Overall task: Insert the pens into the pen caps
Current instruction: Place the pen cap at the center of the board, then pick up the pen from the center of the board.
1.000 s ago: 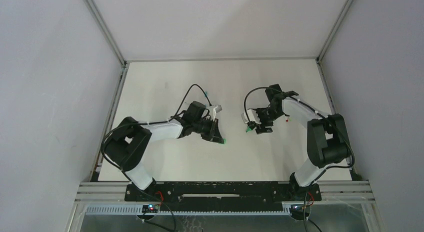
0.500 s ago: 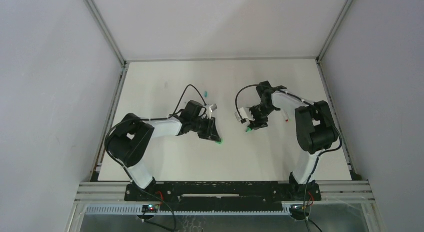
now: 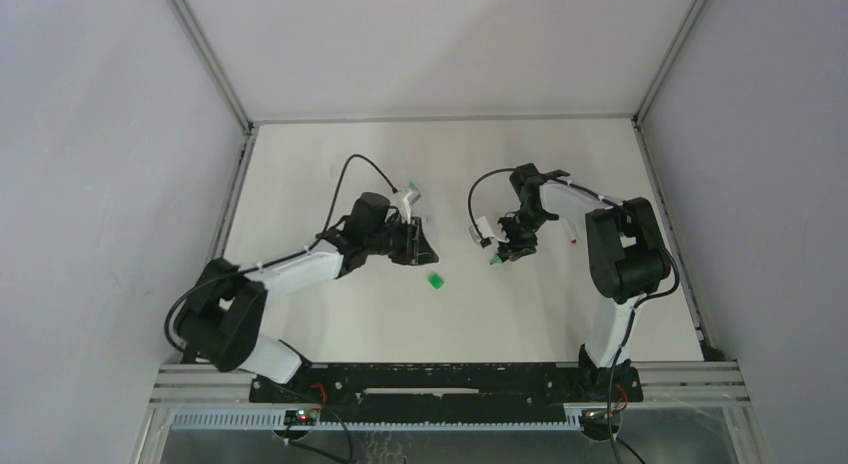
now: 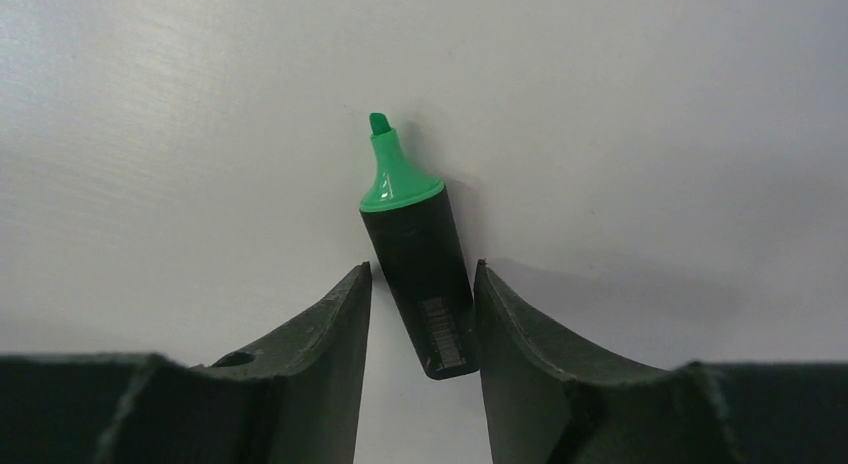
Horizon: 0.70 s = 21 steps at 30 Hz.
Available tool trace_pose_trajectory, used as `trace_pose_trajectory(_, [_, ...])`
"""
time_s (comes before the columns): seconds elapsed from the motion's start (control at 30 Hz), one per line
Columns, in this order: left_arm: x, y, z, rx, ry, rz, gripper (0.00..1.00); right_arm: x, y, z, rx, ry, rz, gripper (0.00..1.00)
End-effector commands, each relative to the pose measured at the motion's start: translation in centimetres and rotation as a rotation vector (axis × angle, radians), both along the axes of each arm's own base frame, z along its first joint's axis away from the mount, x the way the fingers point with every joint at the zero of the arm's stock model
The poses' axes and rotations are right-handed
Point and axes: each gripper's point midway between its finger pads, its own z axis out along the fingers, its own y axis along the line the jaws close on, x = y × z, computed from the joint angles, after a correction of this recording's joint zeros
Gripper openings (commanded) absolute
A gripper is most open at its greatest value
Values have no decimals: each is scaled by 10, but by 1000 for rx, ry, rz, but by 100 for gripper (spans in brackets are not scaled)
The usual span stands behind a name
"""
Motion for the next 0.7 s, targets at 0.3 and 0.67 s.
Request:
trace_pose_trajectory(0.3, [-2, 25, 86, -239, -345, 155, 39, -10, 6, 10, -29, 93, -207, 46])
trace_pose_trajectory(0.67, [-27, 20, 123, -597, -346, 183, 50, -21, 11, 8, -34, 147, -355, 18])
